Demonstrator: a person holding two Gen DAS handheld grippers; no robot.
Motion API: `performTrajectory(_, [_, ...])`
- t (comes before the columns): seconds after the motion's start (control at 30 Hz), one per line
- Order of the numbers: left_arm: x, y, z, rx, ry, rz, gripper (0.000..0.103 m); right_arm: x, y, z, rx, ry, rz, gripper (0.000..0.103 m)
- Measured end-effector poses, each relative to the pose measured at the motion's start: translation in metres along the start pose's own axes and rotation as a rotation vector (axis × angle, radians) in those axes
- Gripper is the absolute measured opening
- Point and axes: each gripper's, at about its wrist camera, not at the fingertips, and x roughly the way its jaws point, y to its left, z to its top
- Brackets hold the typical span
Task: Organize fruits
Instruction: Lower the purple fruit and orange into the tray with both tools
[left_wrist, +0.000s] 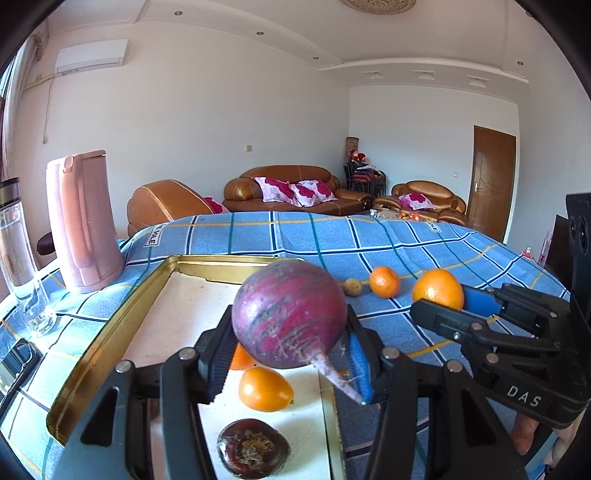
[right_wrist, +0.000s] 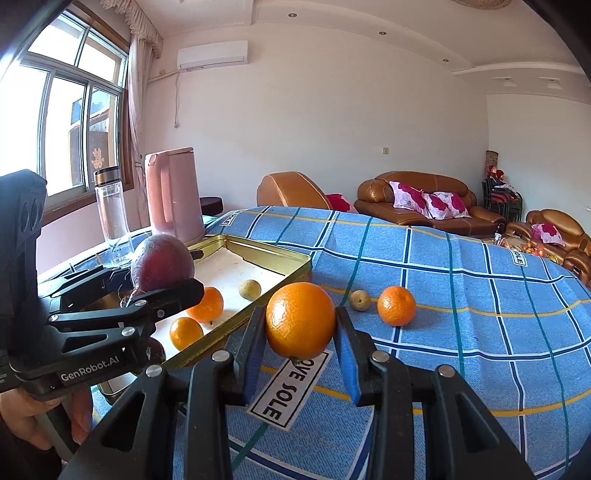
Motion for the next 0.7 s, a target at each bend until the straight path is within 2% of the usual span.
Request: performTrajectory(0.7, [-0.008,0.051,-0.004,-0.052,0.035,0.073,0.055,0.020,0.057,0.013,-0.085,0.012,0.101,0.038])
